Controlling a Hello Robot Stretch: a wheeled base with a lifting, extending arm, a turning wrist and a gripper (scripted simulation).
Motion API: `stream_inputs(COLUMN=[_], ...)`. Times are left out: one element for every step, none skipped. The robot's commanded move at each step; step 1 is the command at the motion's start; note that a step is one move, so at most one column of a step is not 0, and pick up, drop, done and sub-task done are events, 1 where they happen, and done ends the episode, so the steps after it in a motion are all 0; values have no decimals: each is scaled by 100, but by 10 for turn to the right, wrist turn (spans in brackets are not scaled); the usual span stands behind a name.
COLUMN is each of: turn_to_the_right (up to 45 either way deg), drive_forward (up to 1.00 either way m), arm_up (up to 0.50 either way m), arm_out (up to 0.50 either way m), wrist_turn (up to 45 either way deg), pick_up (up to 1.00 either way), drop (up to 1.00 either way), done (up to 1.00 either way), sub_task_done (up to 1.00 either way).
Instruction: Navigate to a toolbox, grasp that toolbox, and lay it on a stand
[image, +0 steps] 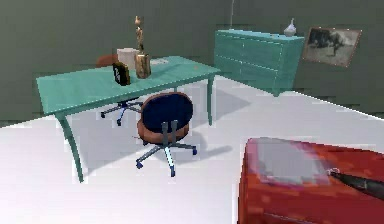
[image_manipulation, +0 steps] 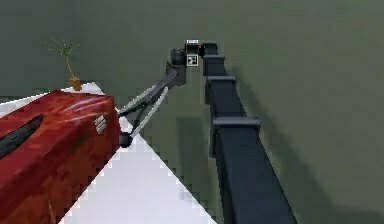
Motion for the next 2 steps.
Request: stream_inputs(turn_to_the_right=[0, -30], drive_forward=[0, 0], arm_up=[0, 0], arm_out=[-44, 0], wrist_turn=[0, 0], pick_up=[0, 0], drop=[0, 0], done=[0, 0], sub_task_done=[0, 0])
